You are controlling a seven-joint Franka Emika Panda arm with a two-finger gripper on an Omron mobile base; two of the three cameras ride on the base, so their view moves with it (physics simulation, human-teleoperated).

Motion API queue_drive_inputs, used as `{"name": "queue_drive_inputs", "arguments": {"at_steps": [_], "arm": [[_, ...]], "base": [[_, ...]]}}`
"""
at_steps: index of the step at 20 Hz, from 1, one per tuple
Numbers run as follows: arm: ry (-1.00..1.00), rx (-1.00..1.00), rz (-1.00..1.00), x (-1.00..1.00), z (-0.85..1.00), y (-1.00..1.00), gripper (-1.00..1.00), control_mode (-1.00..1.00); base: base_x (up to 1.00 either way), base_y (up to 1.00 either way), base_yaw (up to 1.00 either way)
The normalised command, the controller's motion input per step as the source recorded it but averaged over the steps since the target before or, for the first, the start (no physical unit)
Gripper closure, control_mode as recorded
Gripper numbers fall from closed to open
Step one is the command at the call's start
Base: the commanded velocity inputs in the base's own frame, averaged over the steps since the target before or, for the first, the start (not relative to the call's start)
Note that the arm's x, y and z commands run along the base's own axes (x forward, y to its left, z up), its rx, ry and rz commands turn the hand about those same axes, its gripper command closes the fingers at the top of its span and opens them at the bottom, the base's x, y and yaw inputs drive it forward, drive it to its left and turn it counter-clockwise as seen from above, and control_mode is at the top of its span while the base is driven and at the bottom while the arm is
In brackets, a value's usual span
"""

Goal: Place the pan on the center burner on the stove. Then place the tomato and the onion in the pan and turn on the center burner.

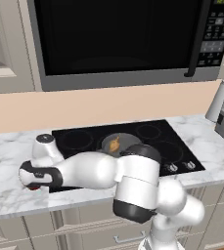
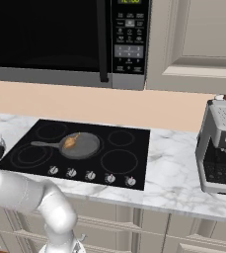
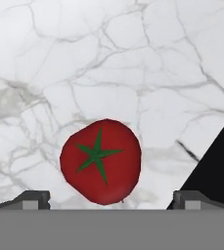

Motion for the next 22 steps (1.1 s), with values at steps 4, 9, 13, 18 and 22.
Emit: {"name": "queue_drive_inputs", "arguments": {"at_steps": [4, 9, 13, 18, 22], "arm": [[0.0, -0.03, 0.0, 0.18, -0.2, 0.09, -1.0, -1.0], [0.0, -0.03, 0.0, 0.09, -0.16, 0.22, -1.0, -1.0], [0.01, -0.03, 0.0, 0.14, -0.16, 0.2, -1.0, -1.0], [0.04, -0.06, 0.0, 0.01, -0.38, 0.09, -1.0, -1.0], [0.04, -0.08, 0.0, 0.0, -0.46, 0.01, -1.0, -1.0]], "base": [[0.0, 0.0, 0.0], [0.0, 0.0, 0.0], [0.0, 0.0, 0.0], [0.0, 0.0, 0.0], [0.0, 0.0, 0.0]]}}
